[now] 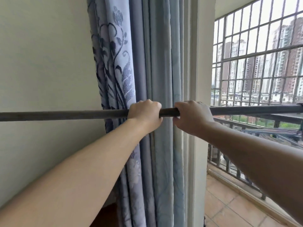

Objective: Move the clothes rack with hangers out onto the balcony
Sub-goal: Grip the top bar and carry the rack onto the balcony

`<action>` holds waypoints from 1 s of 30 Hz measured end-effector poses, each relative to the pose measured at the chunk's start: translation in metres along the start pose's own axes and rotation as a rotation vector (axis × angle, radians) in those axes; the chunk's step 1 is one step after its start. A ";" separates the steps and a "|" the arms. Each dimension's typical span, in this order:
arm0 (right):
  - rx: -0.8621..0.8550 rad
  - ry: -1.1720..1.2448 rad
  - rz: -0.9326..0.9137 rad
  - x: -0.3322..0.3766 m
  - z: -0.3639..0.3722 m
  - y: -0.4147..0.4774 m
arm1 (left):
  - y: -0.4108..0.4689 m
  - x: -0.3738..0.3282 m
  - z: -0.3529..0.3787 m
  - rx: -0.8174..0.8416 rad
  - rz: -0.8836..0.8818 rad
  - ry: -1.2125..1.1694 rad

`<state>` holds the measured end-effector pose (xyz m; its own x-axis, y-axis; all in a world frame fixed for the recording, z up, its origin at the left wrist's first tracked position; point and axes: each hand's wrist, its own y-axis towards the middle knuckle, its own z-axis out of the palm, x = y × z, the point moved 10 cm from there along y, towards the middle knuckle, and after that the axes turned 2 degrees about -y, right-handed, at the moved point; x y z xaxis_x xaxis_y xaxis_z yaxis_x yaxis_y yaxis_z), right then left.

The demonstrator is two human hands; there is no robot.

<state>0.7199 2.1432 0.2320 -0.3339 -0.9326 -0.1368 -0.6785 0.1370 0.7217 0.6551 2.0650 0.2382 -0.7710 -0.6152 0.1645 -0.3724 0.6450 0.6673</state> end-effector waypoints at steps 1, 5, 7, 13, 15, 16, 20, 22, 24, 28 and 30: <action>0.009 -0.010 0.007 0.000 0.001 0.002 | -0.003 0.009 -0.001 0.002 -0.016 0.007; 0.018 -0.105 0.027 -0.007 0.004 0.008 | -0.006 0.025 -0.003 0.016 -0.033 0.020; 0.012 -0.136 0.010 -0.009 0.006 0.009 | -0.005 0.025 -0.003 0.020 -0.026 0.031; -0.005 -0.164 -0.079 -0.025 0.006 0.011 | 0.003 0.010 -0.004 0.005 -0.076 0.050; -0.009 -0.175 -0.089 -0.042 0.006 0.010 | 0.010 -0.006 -0.002 0.020 -0.076 0.055; -0.005 -0.176 -0.089 -0.052 0.006 0.008 | 0.013 -0.015 -0.001 0.024 -0.067 0.045; 0.017 -0.203 -0.062 -0.098 0.010 0.001 | 0.033 -0.057 0.010 0.045 -0.026 0.004; 0.027 -0.206 -0.052 -0.122 0.011 -0.003 | 0.044 -0.079 0.016 0.045 -0.019 0.021; 0.047 -0.188 -0.039 -0.147 0.013 -0.007 | 0.054 -0.102 0.023 0.046 -0.013 0.034; 0.082 -0.162 0.004 -0.197 0.013 -0.015 | 0.078 -0.146 0.033 0.049 0.004 0.030; 0.091 -0.169 0.012 -0.222 0.013 -0.021 | 0.089 -0.169 0.038 0.052 0.017 0.003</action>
<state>0.7999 2.3515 0.2381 -0.4421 -0.8626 -0.2459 -0.7277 0.1846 0.6605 0.7326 2.2436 0.2423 -0.7762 -0.6050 0.1777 -0.3852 0.6780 0.6260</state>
